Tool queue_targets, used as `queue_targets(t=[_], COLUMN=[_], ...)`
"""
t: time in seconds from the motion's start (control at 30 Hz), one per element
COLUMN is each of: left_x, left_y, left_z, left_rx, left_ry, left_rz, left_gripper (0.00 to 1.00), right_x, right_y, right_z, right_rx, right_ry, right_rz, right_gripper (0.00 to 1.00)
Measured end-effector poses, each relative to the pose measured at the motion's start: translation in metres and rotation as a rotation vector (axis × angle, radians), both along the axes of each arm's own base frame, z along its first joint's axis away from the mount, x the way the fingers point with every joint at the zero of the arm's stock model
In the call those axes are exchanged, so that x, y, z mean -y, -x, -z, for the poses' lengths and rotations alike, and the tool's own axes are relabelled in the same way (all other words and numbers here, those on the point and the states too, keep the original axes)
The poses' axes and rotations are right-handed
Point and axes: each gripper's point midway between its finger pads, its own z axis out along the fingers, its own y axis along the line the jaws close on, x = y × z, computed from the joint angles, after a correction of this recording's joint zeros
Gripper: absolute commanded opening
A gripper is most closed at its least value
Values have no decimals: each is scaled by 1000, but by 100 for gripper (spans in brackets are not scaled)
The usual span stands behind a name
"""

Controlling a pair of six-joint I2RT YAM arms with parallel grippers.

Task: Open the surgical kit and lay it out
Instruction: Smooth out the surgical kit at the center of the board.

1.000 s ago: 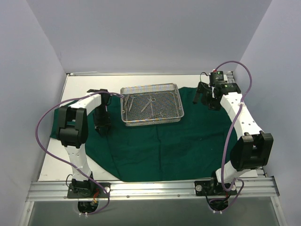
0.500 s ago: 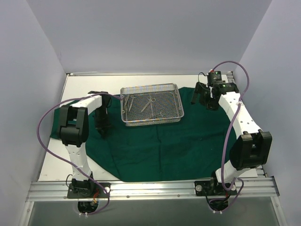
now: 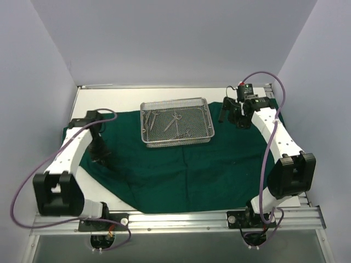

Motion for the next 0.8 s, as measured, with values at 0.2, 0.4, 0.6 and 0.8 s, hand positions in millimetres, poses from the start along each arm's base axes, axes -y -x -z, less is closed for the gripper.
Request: queue_targets(t=[0.2, 0.4, 0.6, 0.8], left_x=[-19, -16, -9, -9], left_y=[52, 74, 82, 81], left_z=[-55, -72, -79, -77], left_rx=[227, 351, 417, 400], left_ry=[25, 65, 120, 135], left_rz=[-185, -286, -319, -363], left_gripper=[2, 2, 5, 48], right_x=[-17, -28, -30, -30], right_y=[1, 1, 2, 2], right_z=[4, 14, 14, 14], right_rx=[-12, -42, -41, -41], right_ry=[-2, -2, -3, -2], right_rz=[-45, -75, -80, -82], right_gripper=[79, 79, 79, 79])
